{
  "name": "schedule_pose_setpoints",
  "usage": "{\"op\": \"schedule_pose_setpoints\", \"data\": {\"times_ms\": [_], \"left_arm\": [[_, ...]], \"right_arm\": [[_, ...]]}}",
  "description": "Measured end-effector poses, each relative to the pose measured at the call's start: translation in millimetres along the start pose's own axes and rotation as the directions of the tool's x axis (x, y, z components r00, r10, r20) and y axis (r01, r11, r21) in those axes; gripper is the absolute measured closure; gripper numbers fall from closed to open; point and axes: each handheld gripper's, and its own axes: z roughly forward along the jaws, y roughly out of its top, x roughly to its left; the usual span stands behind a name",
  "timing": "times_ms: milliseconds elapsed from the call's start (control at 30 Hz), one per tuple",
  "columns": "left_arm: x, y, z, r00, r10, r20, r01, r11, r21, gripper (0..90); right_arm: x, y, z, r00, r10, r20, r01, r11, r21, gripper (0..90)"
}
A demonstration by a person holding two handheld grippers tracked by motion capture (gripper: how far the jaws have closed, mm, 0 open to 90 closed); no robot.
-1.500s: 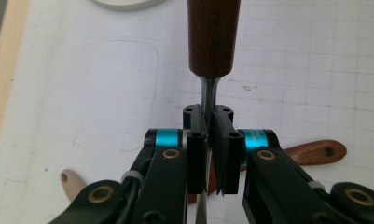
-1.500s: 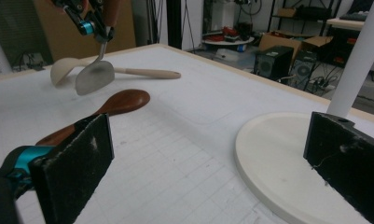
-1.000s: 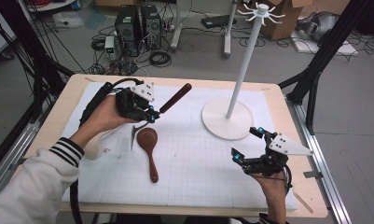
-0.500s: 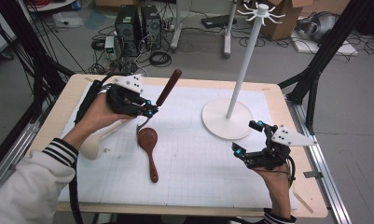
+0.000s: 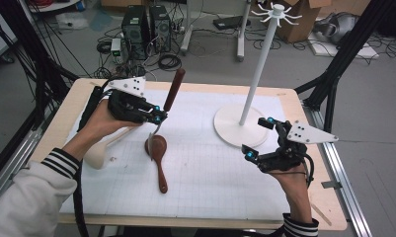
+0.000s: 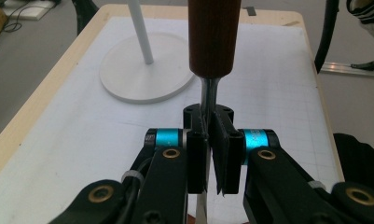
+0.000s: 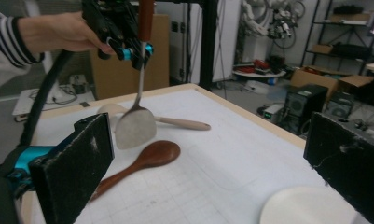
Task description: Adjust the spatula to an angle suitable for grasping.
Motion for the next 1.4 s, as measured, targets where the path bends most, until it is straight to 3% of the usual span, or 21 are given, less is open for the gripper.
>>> {"op": "schedule_pose_setpoints", "data": {"times_ms": [333,700,800,1233,1367,1400], "left_arm": [[-0.4,1.2,-0.4,0.9984,0.029,0.049,-0.027,0.9985,-0.048,84.3],[-1.5,3.3,5.6,0.9912,0.064,0.115,-0.053,0.9934,-0.102,84.3],[-2.1,3.7,7.7,0.9894,0.086,0.117,-0.073,0.9910,-0.112,84.3],[-2.0,4.3,9.2,0.9877,0.091,0.127,-0.074,0.9880,-0.136,84.3],[-2.7,4.1,11.9,0.9838,0.097,0.151,-0.074,0.9855,-0.152,84.3],[-3.0,4.2,13.0,0.9797,0.110,0.167,-0.083,0.9835,-0.160,84.3]], "right_arm": [[-4.6,19.5,16.6,0.9954,0.006,-0.096,-0.009,0.999,-0.038,0.5],[-11.3,43.1,31.8,0.9825,-0.005,-0.186,-0.006,0.998,-0.059,0.5],[-12.8,50.3,36.3,0.9779,-0.014,-0.209,0.001,0.998,-0.064,0.5],[-15.7,71.7,55.9,0.9674,-0.063,-0.245,0.054,0.998,-0.045,0.5],[-17.2,75.0,64.0,0.9609,-0.062,-0.270,0.053,0.998,-0.042,0.5],[-17.8,75.1,66.1,0.9590,-0.062,-0.276,0.054,0.998,-0.038,0.5]]}}
